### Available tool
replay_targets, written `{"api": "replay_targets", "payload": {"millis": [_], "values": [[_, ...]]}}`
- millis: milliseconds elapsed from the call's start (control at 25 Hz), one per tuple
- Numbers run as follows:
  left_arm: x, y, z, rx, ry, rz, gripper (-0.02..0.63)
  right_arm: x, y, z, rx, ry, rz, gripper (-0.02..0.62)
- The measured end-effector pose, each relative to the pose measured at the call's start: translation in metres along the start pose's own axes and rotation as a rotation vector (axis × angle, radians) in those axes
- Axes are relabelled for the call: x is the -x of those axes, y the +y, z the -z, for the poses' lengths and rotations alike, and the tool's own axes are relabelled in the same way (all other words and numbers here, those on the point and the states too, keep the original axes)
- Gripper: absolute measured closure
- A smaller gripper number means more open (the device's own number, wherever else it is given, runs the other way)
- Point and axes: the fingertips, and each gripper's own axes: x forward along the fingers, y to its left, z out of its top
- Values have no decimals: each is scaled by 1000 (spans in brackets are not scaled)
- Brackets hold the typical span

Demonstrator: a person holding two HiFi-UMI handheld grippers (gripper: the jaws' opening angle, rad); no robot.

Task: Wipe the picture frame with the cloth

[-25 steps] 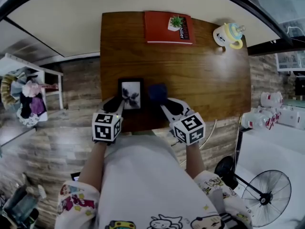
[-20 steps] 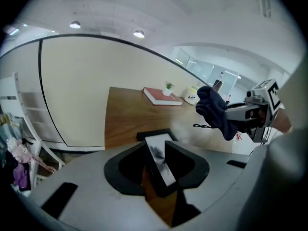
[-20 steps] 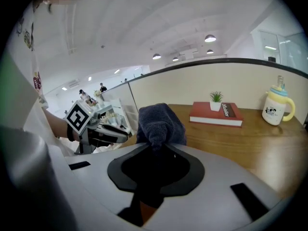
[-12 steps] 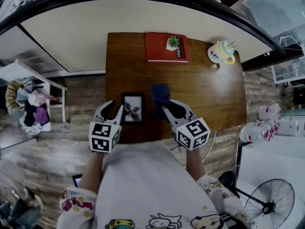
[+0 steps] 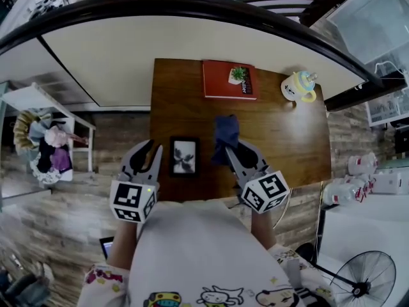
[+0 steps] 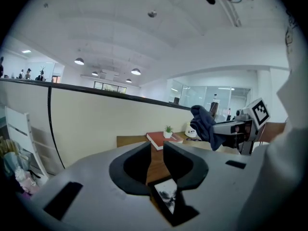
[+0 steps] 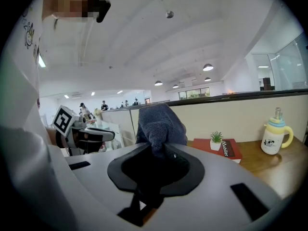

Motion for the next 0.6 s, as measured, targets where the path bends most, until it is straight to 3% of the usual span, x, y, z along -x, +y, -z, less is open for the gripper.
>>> {"api": "replay_targets", "payload": {"millis": [320, 600], "values": [[18, 4, -18, -8, -57, -3, 581, 11, 3, -15, 29, -51, 28, 541], [28, 7, -18, -5, -56, -7, 600, 13, 10, -11, 32, -54, 30, 541]]}}
